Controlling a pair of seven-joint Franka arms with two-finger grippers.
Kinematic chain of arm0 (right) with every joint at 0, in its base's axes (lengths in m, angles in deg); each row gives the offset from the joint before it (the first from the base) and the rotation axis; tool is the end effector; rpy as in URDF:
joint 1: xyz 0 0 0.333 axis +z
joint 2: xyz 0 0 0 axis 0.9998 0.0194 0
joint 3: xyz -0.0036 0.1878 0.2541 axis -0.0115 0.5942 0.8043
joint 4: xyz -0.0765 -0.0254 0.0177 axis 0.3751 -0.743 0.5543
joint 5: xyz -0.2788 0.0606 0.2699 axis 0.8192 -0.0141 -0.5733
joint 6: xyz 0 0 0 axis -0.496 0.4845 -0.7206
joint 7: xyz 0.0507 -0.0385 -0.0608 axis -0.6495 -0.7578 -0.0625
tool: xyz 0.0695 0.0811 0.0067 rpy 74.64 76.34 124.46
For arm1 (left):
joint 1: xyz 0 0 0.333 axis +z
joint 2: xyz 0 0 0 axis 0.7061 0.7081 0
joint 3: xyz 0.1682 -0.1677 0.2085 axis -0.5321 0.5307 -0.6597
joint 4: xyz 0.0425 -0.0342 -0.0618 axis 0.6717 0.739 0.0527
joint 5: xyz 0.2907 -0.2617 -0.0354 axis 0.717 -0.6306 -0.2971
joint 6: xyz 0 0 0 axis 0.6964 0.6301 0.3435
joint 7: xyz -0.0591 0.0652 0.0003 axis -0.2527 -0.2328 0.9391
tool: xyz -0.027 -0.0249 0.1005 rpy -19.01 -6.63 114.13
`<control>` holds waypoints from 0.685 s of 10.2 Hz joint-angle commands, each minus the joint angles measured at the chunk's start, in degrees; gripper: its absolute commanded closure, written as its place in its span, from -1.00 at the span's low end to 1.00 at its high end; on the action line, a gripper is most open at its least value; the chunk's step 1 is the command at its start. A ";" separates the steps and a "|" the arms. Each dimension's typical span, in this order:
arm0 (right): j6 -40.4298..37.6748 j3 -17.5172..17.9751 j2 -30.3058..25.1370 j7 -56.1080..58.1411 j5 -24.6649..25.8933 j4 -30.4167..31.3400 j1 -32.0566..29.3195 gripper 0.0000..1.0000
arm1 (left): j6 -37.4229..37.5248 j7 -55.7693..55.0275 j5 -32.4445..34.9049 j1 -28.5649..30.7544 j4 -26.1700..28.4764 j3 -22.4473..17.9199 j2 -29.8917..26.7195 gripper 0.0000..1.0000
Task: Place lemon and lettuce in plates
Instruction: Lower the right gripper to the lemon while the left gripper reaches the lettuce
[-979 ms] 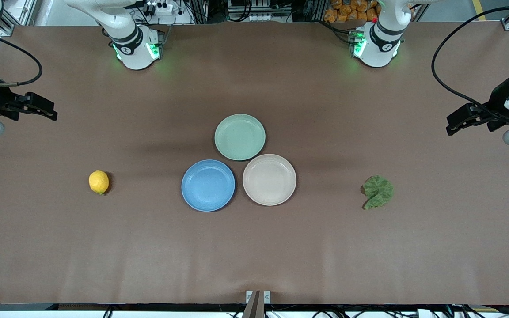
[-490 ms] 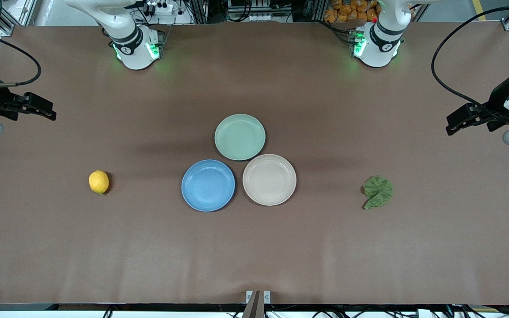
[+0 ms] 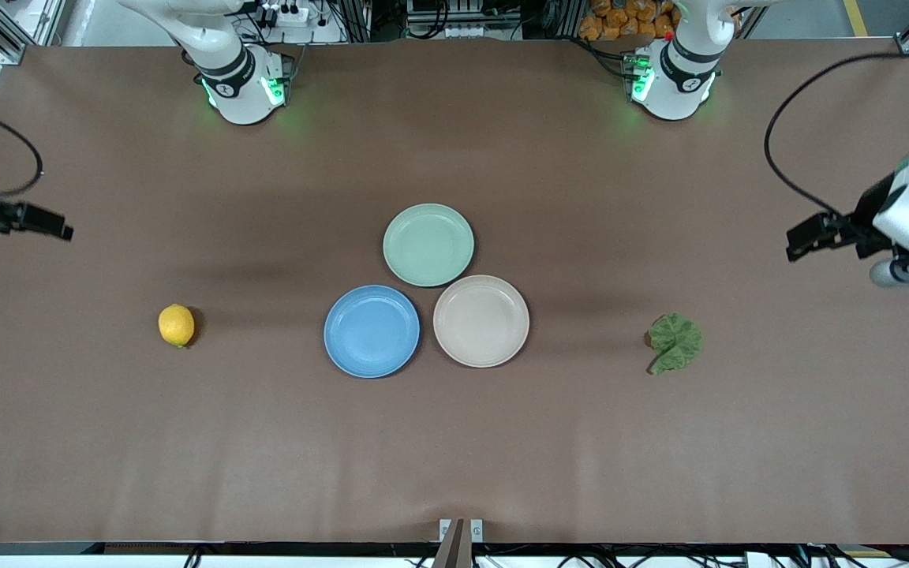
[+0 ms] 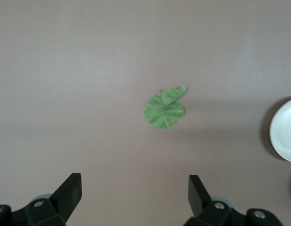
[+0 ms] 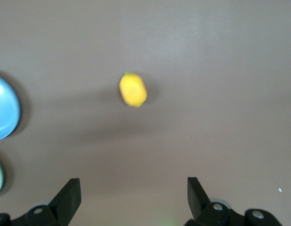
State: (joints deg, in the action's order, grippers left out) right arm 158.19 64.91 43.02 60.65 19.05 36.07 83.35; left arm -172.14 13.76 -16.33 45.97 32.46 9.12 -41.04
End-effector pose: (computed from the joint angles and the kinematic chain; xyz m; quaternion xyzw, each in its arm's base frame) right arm 0.5775 -0.0949 0.5081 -0.9957 0.0717 0.0591 0.0012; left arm 0.6057 -0.0372 0.5538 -0.9998 -0.0099 -0.0149 0.0066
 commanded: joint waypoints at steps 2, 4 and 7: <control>13.56 0.78 10.55 4.08 0.66 1.59 0.27 -1.00 | -21.79 0.83 -1.15 -0.17 16.17 0.61 1.52 -1.00; 21.11 0.87 13.90 5.70 0.75 4.13 2.55 -1.00 | -24.82 -0.75 -0.45 -2.19 15.14 0.44 9.42 -1.00; 34.19 0.87 18.21 6.14 0.83 10.79 3.78 -1.00 | -32.73 -3.21 3.23 -3.42 12.96 0.44 20.75 -1.00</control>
State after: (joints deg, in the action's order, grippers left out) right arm 186.41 65.71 60.18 65.88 19.06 42.96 86.97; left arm -203.06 12.97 -15.57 43.21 48.53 9.66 -25.40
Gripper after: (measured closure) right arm 0.000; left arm 0.000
